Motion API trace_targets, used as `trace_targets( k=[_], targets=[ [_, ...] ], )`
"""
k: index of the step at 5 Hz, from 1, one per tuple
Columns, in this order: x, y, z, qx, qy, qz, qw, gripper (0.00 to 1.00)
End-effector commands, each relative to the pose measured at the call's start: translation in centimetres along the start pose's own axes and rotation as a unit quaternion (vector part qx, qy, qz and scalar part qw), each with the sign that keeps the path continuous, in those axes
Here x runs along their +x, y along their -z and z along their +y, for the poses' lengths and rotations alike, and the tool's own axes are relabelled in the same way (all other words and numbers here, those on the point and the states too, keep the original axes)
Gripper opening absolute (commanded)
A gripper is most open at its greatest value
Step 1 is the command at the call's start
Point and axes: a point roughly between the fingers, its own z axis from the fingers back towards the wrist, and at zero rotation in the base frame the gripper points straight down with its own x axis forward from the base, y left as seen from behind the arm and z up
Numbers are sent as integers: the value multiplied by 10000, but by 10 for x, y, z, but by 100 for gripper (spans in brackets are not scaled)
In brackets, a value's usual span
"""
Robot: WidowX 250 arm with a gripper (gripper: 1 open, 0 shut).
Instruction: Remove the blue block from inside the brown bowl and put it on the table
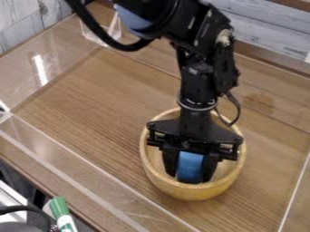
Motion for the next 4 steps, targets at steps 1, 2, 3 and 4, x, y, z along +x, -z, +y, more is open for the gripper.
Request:
trace_targets(
  k=[1, 2, 3, 4],
  targets=[
    [10, -22, -4, -181, 28, -311, 9994, 0],
    [10, -26, -3, -168, 59, -298, 9994, 0],
    [10, -31, -1, -160, 73, -292, 9994, 0],
    [10, -36, 0, -143, 92, -283, 9995, 0]
  ],
)
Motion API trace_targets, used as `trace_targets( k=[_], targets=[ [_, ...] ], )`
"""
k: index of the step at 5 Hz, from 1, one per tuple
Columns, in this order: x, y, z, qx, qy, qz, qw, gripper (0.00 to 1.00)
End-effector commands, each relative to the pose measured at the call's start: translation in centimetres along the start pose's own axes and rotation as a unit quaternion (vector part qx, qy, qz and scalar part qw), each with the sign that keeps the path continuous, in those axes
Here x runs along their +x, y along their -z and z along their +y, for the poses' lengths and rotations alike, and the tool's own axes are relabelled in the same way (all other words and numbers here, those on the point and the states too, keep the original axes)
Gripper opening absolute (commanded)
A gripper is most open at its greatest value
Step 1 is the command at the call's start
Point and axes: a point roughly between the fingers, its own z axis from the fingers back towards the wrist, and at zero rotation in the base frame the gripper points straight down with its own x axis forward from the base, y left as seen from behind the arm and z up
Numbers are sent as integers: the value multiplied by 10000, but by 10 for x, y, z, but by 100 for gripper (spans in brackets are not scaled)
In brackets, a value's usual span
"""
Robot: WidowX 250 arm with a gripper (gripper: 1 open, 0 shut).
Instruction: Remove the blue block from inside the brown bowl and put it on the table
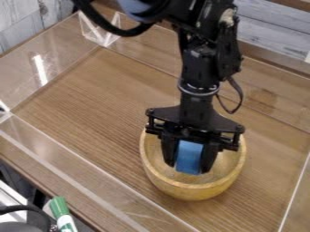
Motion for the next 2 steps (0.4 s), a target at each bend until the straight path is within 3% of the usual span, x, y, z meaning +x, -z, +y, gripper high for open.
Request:
trace_targets(
  k=[1, 2],
  targets=[
    [9, -22, -3, -177, 12, -312, 9994, 0],
    [9, -27, -1, -164, 29, -312, 9994, 0]
  ],
)
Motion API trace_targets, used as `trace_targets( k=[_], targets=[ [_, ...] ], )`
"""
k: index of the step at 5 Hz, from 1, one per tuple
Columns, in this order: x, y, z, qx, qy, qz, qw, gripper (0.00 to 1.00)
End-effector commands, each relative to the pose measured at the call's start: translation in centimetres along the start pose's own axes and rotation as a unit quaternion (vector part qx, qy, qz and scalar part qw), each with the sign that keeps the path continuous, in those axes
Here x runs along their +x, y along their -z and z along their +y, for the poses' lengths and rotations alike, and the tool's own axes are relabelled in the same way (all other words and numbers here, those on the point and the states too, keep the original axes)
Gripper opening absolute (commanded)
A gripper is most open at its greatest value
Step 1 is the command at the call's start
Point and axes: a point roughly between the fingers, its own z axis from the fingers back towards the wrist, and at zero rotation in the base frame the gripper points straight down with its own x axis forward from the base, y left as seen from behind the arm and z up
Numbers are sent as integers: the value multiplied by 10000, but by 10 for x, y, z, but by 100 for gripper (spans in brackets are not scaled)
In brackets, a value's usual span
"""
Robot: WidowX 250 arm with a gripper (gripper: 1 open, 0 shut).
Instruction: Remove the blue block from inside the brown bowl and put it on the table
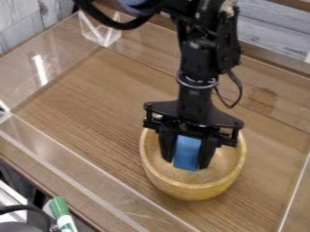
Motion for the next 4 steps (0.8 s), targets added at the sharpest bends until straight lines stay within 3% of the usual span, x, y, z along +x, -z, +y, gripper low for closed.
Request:
trace_targets(
  k=[1, 3, 4],
  targets=[
    [9, -23, -1, -182, -13, -331, 9993, 0],
    [10, -35, 3, -255, -37, -343, 9991, 0],
    [13, -48, 8, -363, -79, -404, 9985, 0]
  ],
)
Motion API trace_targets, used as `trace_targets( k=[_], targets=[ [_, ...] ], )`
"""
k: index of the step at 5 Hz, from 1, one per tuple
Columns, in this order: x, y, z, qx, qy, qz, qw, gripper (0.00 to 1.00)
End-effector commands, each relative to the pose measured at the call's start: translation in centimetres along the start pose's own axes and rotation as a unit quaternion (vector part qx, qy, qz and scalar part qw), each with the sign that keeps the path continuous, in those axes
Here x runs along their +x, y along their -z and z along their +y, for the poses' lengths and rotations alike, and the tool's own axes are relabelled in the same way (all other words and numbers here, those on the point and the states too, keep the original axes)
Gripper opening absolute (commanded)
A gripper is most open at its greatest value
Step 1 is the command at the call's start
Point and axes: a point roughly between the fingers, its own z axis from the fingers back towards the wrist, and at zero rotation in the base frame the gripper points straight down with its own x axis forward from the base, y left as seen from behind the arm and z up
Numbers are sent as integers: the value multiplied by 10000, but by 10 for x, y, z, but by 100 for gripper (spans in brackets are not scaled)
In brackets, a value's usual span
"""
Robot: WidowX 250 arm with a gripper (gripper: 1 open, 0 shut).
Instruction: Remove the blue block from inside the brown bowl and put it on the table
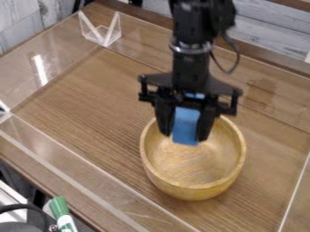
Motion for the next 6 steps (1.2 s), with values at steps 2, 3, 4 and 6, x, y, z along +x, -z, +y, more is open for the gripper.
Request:
trace_targets(
  k=[2, 3, 4, 6],
  targets=[
    [35, -55, 38, -348, -270, -540, 9976, 0],
    [33, -47, 45, -232, 31, -611, 9979, 0],
    [30, -33, 50, -138, 354, -679, 9970, 0],
    [26, -5, 59, 49, 655, -789, 9947, 0]
  ],
)
